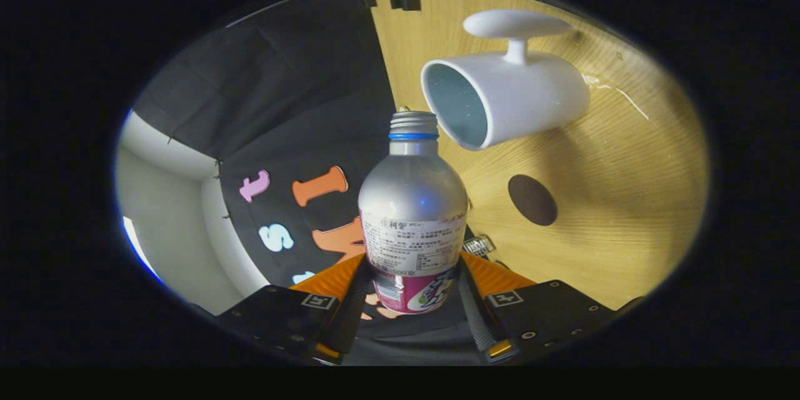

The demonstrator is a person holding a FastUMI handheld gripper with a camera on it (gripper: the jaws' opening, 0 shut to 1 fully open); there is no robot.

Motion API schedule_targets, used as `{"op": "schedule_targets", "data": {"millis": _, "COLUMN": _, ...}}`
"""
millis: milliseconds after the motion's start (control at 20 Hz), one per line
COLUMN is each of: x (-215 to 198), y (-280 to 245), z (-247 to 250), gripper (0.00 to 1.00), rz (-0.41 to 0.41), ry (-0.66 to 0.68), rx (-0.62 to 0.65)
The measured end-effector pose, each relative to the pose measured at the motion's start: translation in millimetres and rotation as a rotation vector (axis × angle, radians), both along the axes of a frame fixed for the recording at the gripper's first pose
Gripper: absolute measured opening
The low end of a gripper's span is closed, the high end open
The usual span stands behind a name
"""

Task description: Take the bottle from table, then pour the juice into the cup, finally place the bottle on the coaster

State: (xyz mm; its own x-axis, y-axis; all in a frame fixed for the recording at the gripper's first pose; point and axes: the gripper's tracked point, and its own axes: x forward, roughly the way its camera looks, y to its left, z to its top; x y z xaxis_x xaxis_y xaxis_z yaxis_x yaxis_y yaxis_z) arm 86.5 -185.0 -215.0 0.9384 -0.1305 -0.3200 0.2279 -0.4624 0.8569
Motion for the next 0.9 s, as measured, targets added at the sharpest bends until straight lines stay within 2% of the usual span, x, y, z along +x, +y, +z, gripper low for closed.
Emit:
{"op": "schedule_targets", "data": {"millis": 200, "x": -1, "y": 4, "z": -2, "gripper": 0.73, "rz": 0.067, "ry": 0.041, "rx": -0.188}}
{"op": "schedule_targets", "data": {"millis": 600, "x": -3, "y": -23, "z": 14, "gripper": 0.72, "rz": 0.121, "ry": 0.074, "rx": -0.637}}
{"op": "schedule_targets", "data": {"millis": 750, "x": -2, "y": -37, "z": 39, "gripper": 0.73, "rz": 0.126, "ry": 0.056, "rx": -0.848}}
{"op": "schedule_targets", "data": {"millis": 900, "x": 5, "y": -47, "z": 67, "gripper": 0.72, "rz": 0.15, "ry": 0.048, "rx": -1.116}}
